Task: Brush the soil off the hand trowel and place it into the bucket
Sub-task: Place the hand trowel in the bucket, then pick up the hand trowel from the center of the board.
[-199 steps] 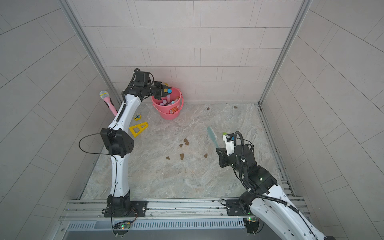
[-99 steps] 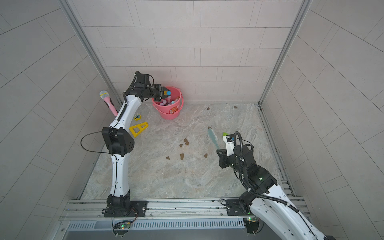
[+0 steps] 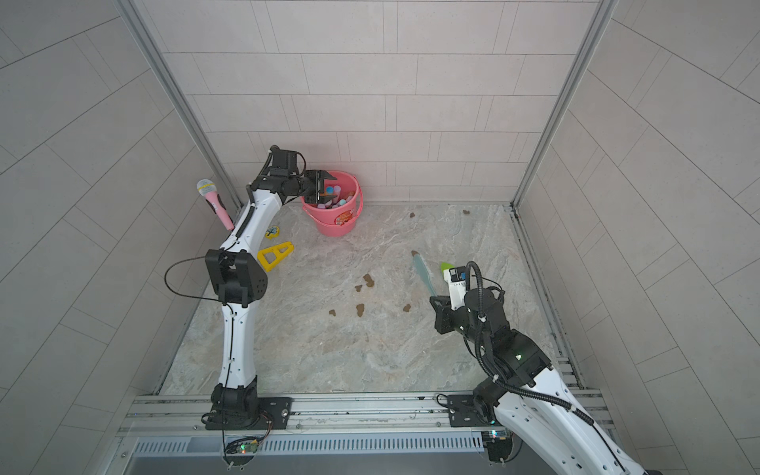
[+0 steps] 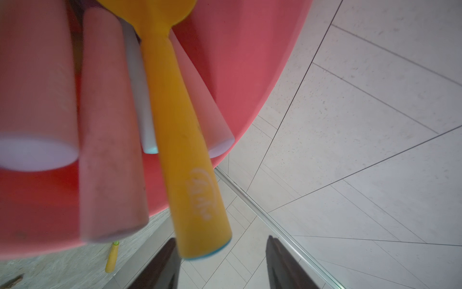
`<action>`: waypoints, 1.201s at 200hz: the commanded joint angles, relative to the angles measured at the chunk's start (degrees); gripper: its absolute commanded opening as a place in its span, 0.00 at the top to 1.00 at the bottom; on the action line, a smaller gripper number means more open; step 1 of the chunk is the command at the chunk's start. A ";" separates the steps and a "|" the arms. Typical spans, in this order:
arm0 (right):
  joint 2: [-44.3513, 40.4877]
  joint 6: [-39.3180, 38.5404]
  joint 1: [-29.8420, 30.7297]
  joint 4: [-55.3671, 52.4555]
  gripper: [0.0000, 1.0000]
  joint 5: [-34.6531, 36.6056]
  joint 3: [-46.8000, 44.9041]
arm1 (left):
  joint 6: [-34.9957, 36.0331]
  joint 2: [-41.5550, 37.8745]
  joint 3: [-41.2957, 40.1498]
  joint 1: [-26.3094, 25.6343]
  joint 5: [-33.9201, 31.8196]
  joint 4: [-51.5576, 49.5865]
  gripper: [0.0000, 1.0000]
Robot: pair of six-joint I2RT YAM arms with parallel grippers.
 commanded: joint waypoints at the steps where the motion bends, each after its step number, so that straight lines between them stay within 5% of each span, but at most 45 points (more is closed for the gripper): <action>1: -0.18 0.17 -0.16 -0.82 1.00 1.07 1.54 | 4.35 -5.19 0.27 0.53 -2.37 -0.28 0.35; 58: 1.01 1.37 -0.16 -4.58 1.00 4.56 6.77 | 27.92 -20.25 -4.90 -3.38 -14.93 -13.17 0.14; 111: 4.24 12.72 -0.16 -9.53 1.00 8.33 16.66 | 40.35 -38.83 -25.53 -20.80 -33.78 -12.24 0.09; 174: 6.84 25.64 -0.12 -14.24 1.00 13.68 31.60 | 37.76 -51.31 -59.44 -42.44 -52.06 4.88 0.09; 203: 12.26 31.14 -0.16 -19.87 1.00 14.94 39.11 | 37.01 -49.37 -63.71 -51.42 -58.26 8.12 0.09; 240: 15.98 35.93 -0.16 -22.83 1.00 16.15 43.34 | 30.80 -36.94 -62.38 -60.54 -61.54 15.79 0.10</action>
